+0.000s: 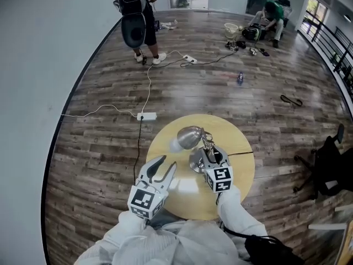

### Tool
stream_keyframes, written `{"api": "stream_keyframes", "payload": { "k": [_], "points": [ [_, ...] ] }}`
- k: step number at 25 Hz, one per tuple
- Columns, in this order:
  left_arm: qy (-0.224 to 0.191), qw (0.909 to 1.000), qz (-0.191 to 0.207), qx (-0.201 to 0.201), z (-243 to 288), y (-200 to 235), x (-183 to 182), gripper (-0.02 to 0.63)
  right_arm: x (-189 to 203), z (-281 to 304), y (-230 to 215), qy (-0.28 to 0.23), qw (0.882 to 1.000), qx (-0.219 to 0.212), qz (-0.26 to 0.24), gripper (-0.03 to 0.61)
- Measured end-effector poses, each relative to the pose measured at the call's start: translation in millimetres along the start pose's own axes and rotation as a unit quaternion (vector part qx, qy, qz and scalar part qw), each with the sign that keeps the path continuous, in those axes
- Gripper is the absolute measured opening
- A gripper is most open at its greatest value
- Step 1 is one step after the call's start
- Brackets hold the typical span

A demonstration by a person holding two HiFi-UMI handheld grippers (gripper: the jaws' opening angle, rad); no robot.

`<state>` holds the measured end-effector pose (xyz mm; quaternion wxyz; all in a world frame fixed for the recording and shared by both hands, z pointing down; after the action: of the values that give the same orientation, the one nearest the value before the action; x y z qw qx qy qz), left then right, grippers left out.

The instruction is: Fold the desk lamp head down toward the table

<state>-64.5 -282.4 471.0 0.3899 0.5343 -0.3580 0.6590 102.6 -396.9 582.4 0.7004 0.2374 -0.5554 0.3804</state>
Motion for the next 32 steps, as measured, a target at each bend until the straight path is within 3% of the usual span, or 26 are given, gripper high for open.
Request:
{"api": "stream_keyframes", "payload": {
  "k": [4,7,13,26,32],
  "points": [
    [-0.059,0.9948,0.056,0.062,0,13,-76,0.161,-1,0,2,0.006,1.0,0.001,-0.003,0.14],
    [-0.059,0.9844,0.107,0.127,8,10,-118,0.172,-1,-1,2,0.006,1.0,0.004,-0.004,0.14],
    [-0.04,0.9619,0.173,0.208,42,-5,-139,0.218,-1,-1,4,0.007,1.0,0.009,-0.006,0.14],
    [0.023,0.9642,0.15,0.217,42,1,-133,0.218,1,-1,-1,0.008,1.0,0.006,-0.003,0.14],
    [0.062,0.9677,0.111,0.218,25,24,-111,0.218,0,2,3,0.006,1.0,0.003,-0.007,0.14]
  ]
}}
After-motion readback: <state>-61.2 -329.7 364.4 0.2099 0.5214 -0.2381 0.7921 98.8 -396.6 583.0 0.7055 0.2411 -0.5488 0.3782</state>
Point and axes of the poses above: the fingertips, and each gripper's own axes: z forward along the fingers, y to its left, x out of its underside, the point moved 6 cm from there along -z, backward along the fingers, and after that the axes turned 4 degrees about z, right-handed, at the moved point
